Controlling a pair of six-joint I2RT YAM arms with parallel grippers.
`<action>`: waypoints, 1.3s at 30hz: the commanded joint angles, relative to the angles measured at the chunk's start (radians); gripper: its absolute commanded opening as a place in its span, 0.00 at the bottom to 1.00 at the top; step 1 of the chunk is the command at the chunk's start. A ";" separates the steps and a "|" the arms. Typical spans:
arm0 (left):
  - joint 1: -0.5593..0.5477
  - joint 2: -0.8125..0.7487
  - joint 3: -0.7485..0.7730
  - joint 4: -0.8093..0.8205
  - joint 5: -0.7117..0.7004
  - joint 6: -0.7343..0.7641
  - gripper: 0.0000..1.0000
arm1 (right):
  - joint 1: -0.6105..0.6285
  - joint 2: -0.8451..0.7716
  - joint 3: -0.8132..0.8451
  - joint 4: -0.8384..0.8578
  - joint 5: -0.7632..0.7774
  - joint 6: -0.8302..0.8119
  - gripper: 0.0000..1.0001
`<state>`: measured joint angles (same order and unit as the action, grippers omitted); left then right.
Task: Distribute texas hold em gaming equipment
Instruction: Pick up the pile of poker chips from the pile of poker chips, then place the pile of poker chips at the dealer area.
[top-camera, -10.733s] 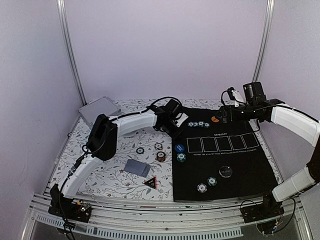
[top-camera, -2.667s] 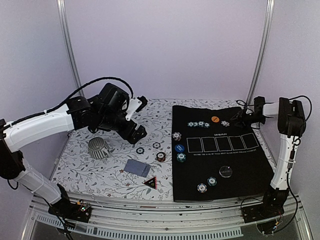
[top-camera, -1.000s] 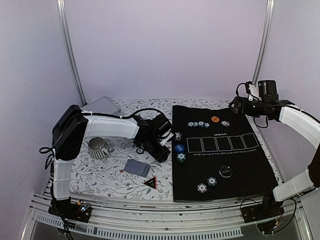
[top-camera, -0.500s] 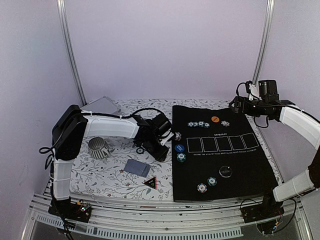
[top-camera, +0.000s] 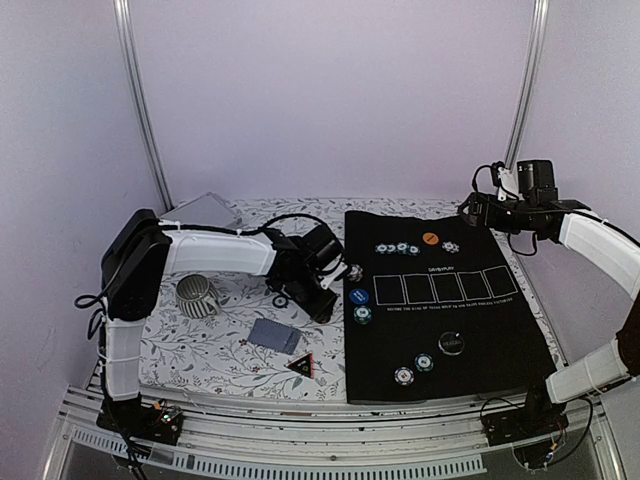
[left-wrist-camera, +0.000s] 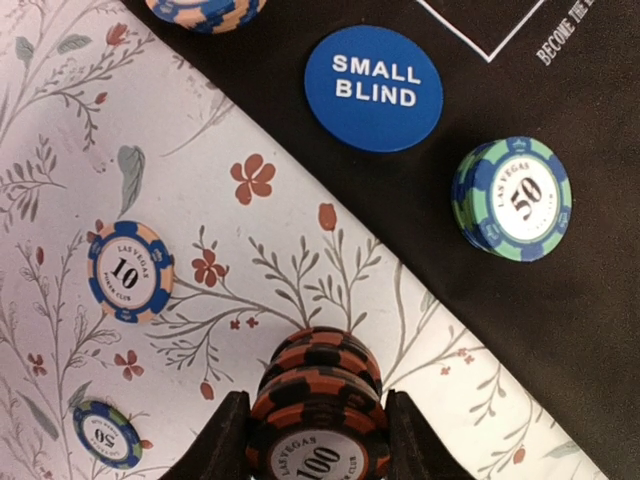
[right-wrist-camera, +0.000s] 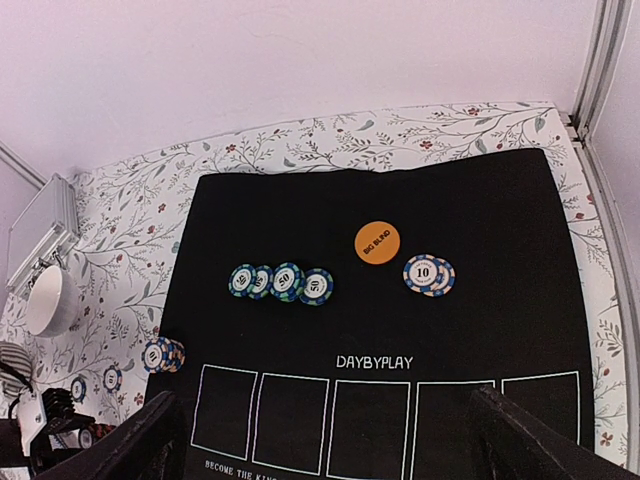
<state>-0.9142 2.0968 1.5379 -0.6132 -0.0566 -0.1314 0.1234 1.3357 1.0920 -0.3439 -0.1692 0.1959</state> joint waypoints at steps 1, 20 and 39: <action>0.000 -0.060 0.008 -0.013 -0.004 0.011 0.00 | -0.001 -0.020 -0.004 0.009 -0.013 -0.012 0.99; -0.066 -0.064 0.133 -0.112 -0.016 0.012 0.00 | 0.000 -0.014 0.001 0.005 -0.027 -0.015 0.99; -0.343 0.303 0.656 -0.326 0.042 0.077 0.00 | -0.002 -0.024 -0.003 0.005 -0.050 -0.013 0.99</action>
<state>-1.2778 2.4096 2.1910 -0.8764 -0.0082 -0.0460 0.1234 1.3357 1.0920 -0.3439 -0.2028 0.1898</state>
